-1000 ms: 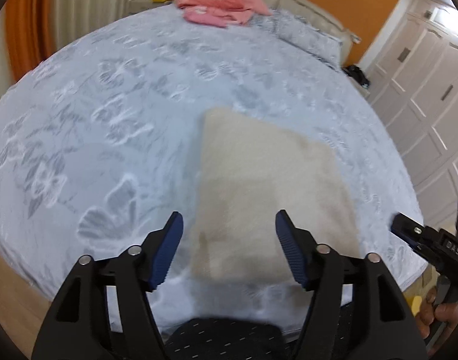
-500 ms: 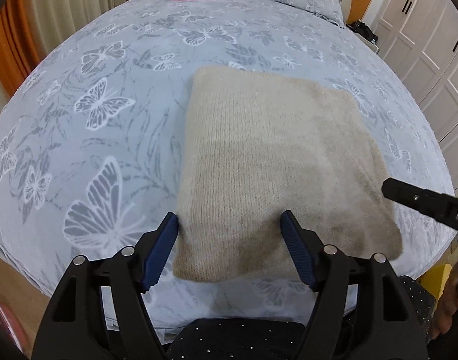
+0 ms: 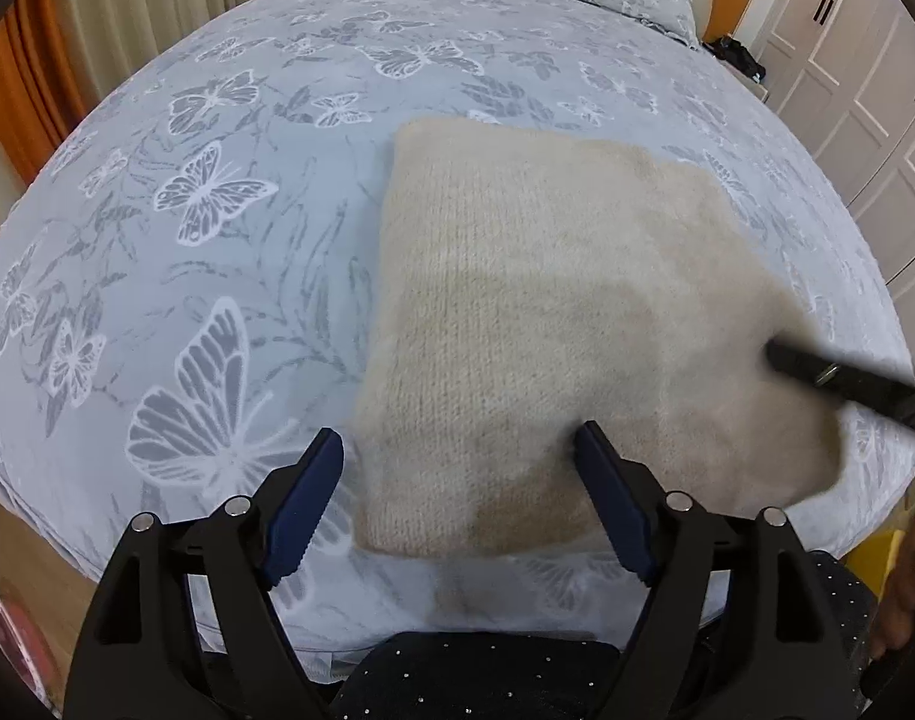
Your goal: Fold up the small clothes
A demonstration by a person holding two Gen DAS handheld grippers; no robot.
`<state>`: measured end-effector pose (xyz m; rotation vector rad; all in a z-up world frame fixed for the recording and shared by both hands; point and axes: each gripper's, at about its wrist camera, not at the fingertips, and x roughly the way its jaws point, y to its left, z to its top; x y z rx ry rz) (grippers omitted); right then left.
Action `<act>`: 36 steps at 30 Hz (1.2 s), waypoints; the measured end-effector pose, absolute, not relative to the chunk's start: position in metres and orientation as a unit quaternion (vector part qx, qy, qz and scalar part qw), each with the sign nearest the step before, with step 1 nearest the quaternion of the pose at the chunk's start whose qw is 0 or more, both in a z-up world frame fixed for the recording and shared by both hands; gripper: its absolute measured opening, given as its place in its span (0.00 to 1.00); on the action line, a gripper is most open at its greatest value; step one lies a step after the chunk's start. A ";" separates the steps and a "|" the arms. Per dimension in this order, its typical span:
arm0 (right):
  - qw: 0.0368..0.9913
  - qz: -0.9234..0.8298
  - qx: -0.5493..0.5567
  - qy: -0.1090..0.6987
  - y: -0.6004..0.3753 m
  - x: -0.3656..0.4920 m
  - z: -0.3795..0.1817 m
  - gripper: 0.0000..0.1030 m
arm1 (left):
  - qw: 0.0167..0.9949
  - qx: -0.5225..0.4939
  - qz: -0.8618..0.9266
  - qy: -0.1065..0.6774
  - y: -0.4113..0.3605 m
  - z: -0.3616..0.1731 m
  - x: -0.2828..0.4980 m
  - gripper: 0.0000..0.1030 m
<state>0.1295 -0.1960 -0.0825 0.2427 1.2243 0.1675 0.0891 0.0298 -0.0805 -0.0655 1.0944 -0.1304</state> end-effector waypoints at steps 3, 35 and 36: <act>0.814 0.074 0.146 0.558 -0.208 0.121 -0.083 0.25 | 0.856 -0.017 -0.057 0.514 0.025 -0.075 0.083 0.75; 0.896 0.002 0.116 0.428 -0.226 -0.027 -0.036 0.84 | 0.895 -0.035 -0.025 0.444 0.005 -0.030 -0.026 0.95; 0.897 0.002 0.115 0.427 -0.225 -0.028 -0.036 0.84 | 0.896 -0.035 -0.024 0.442 0.006 -0.029 -0.026 0.95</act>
